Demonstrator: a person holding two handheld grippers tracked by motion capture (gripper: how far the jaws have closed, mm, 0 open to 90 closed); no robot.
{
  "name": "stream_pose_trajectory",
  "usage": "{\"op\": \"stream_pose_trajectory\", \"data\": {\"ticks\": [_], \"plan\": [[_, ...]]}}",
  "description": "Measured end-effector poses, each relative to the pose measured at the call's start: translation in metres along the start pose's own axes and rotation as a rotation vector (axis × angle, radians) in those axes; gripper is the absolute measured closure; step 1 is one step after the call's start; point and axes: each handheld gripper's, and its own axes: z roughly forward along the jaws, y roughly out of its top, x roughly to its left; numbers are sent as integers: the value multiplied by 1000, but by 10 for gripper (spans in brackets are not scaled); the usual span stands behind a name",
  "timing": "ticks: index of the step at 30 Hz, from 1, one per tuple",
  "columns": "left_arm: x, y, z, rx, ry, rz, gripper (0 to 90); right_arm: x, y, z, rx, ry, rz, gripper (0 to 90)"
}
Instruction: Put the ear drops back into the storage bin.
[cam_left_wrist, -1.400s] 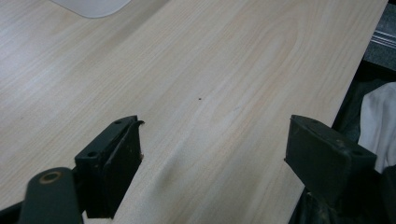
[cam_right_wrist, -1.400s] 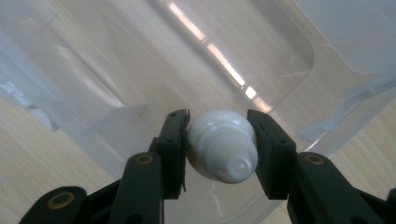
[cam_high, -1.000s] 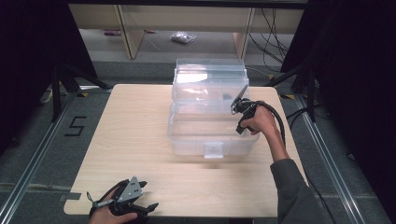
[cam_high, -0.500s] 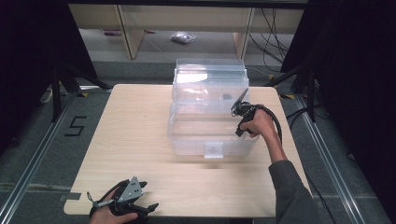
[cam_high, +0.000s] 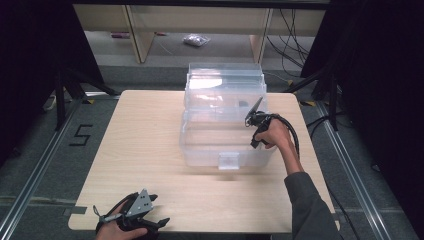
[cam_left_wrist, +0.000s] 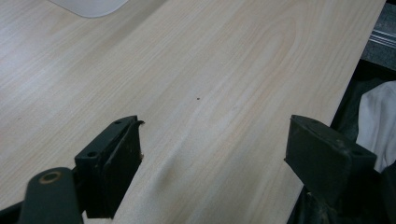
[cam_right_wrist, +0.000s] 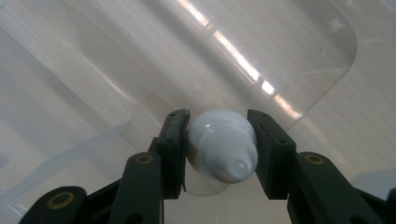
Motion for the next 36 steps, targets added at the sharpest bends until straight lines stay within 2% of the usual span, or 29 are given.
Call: {"op": "stream_pose_trajectory", "data": {"ticks": [1, 2, 4, 5, 8, 10, 13, 15, 17, 18, 19, 21, 22, 24, 25, 26, 27, 33, 36], "plan": [[0, 0, 0, -1, -3, -1, 178, -1, 0, 1, -3, 1, -1, 601], [0, 0, 0, -5, -6, -6, 179, 1, 0, 0, 11, 3, 30, 601], [0, 0, 0, 1, -2, 0, 179, -2, -2, 3, -8, -2, -4, 601], [0, 0, 0, -2, 1, 0, 179, 0, -2, 4, 1, 9, 15, 600], [0, 0, 0, -3, -2, -1, 179, -1, -2, 6, 0, 5, 0, 600], [0, 0, 0, -5, 1, -3, 179, -1, -3, 8, 7, 9, 18, 600], [0, 0, 0, -4, 1, -2, 179, -2, -3, 9, 4, 8, -4, 600], [0, 0, 0, -3, 1, -1, 179, 0, -4, 8, 24, 5, 27, 598], [0, 0, 0, -5, 0, -2, 179, 1, -4, 7, 29, 9, 27, 593], [0, 0, 0, -5, -2, -2, 178, 1, -4, 6, 21, 7, 26, 573], [0, 0, 0, -5, -2, -2, 179, -1, -4, 6, 9, 8, -6, 542], [-1, 0, 0, -3, 2, -1, 179, 2, -4, 1, 6, 1, 14, 524], [-1, 0, 0, -3, 1, -1, 179, 1, -4, -2, -6, -8, 5, 506], [-1, 0, 0, -4, 2, -2, 179, 3, -5, -7, -13, -16, 35, 458], [-1, 0, 0, -4, 2, -2, 178, 3, -5, -7, -13, -16, 35, 458], [-1, 0, 0, -3, 2, -1, 178, 1, -5, -10, -56, -23, 2, 419], [-1, 0, 0, -2, 1, -1, 179, 1, -6, -12, -68, -34, -2, 405], [0, 0, 0, -3, 2, -1, 179, 5, -8, -22, -110, -41, 14, 340], [-1, 0, 0, -2, 2, -2, 179, 6, -10, -27, -155, -46, 8, 320]]}}
